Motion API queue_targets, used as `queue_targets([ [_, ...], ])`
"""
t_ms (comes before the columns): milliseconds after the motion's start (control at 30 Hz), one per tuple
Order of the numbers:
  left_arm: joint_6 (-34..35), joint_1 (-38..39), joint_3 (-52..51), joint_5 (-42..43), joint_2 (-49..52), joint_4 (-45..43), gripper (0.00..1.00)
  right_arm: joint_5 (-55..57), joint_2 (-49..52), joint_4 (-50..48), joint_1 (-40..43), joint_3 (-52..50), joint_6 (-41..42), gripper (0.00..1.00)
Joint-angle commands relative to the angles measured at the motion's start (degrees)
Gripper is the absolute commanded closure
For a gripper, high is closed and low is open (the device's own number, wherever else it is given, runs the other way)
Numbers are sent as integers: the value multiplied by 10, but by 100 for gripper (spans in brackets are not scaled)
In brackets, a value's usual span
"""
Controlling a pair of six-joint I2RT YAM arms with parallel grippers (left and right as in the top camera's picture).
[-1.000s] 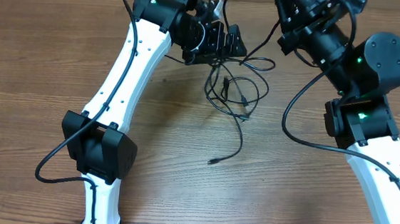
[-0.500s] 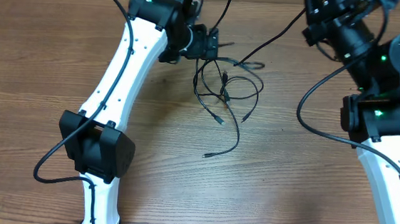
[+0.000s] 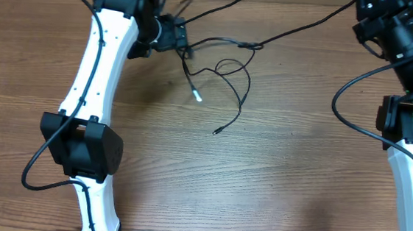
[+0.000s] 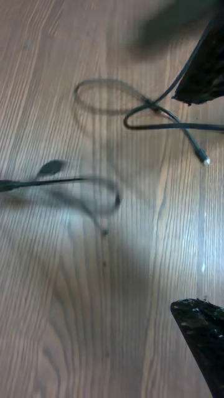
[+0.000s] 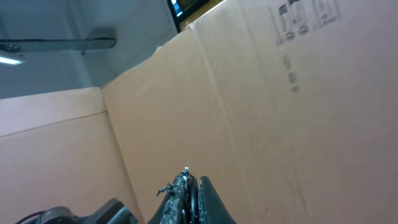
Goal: Untangle cables
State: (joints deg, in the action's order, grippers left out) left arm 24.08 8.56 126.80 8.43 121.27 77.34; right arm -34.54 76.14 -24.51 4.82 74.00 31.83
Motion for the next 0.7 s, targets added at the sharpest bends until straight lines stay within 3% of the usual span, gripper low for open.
queue_targets([
  [0, 3, -23, 9, -20, -20, 6, 0, 3, -5, -7, 18, 15, 14, 96],
  [533, 3, -33, 9, 9, -20, 8, 1, -29, -5, -3, 43, 15, 31, 96],
  [667, -64, -33, 9, 71, -20, 5, 0, -31, -5, 13, 43, 15, 31, 96],
])
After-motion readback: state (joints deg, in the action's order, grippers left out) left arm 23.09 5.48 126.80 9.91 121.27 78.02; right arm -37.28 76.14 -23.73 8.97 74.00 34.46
